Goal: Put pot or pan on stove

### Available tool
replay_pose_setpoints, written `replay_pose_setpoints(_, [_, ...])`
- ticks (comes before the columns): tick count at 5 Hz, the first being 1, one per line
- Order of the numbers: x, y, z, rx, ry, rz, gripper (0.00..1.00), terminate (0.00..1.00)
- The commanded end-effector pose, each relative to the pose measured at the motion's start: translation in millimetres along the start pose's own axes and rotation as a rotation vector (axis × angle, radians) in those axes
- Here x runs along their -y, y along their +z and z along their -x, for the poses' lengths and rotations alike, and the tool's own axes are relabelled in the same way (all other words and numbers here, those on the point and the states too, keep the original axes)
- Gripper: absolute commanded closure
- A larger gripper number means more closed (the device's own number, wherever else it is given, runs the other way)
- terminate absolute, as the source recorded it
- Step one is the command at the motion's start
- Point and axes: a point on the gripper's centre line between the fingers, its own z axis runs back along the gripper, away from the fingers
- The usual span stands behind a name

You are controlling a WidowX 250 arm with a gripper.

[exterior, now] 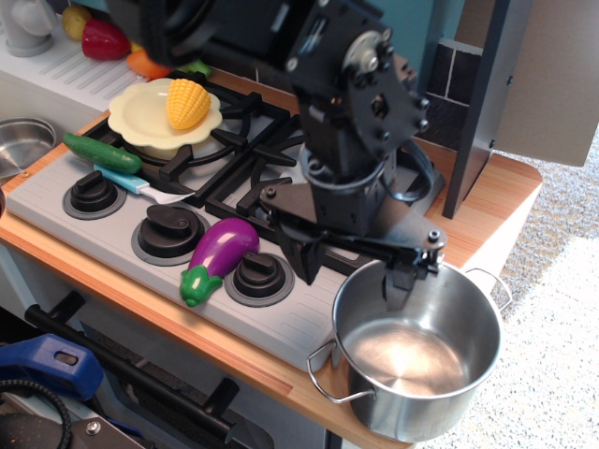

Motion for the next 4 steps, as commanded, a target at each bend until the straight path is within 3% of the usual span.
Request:
replay_pose_setpoints(1, [0.3,-3.9,-11.4,0.02,0.001,0.029,0.0,0.0])
replay_pose_setpoints(2, [5.4,-12.1,-14.4,0.025,0.049,0.053,1.0,0.0])
replay_pose_setpoints(4, [11.2,-11.6,-16.1,0.01,0.075,0.09,1.0,0.0])
